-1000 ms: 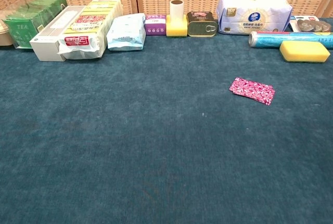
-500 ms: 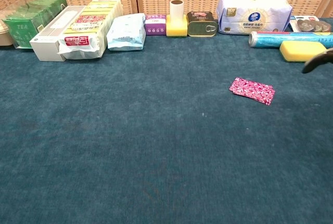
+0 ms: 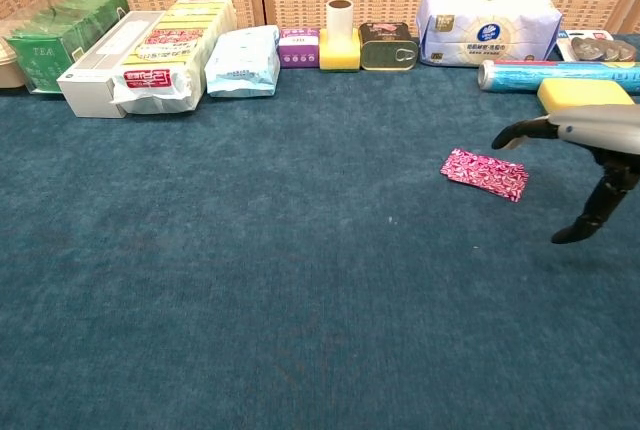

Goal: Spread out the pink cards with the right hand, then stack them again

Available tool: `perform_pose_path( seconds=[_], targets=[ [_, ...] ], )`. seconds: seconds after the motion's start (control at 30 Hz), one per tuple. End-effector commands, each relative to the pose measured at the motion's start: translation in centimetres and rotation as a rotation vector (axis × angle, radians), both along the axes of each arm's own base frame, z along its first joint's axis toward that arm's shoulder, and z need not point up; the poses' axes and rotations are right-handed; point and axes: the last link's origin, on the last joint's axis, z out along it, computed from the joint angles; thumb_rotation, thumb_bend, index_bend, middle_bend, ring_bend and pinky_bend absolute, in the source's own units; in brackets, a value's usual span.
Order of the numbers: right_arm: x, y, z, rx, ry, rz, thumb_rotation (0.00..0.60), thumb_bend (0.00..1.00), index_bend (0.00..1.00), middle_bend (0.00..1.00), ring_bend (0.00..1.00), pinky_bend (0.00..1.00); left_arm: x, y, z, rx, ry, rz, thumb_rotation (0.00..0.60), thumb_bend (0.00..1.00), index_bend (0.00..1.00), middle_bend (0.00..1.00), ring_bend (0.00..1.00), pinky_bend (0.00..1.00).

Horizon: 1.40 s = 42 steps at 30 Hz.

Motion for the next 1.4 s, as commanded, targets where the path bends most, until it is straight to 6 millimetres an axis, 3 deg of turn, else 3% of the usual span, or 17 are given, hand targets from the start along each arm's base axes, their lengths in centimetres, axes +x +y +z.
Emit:
perform_pose_path(
  seconds=[0.03, 0.53, 1.0, 1.4],
  targets=[
    [0.7, -0.7, -1.4, 0.040, 0.019, -0.003, 0.600, 0.00, 0.11, 0.14, 0.06, 0.01, 0.0, 0.1, 0.1, 0.002, -0.004, 0.002, 0.600, 0.12, 0.00, 0.00, 0.00, 0.01],
    [0.9, -2.4, -2.9, 0.036, 0.018, -0.041, 0.600, 0.00, 0.11, 0.14, 0.08, 0.03, -0.2, 0.2, 0.2, -0.014, -0.016, 0.004, 0.600, 0.12, 0.00, 0.00, 0.00, 0.01],
    [1.6, -0.7, -4.0, 0.100, 0.033, -0.044, 0.600, 0.00, 0.11, 0.15, 0.10, 0.04, -0.1, 0.0, 0.4, -0.012, -0.021, -0.001, 0.600, 0.12, 0.00, 0.00, 0.00, 0.01],
    [2.6, 0.7, -2.7, 0.094, 0.038, -0.008, 0.600, 0.00, 0.11, 0.15, 0.11, 0.06, -0.1, -0.1, 0.4, -0.008, -0.024, -0.002, 0.600, 0.12, 0.00, 0.00, 0.00, 0.01]
  ],
)
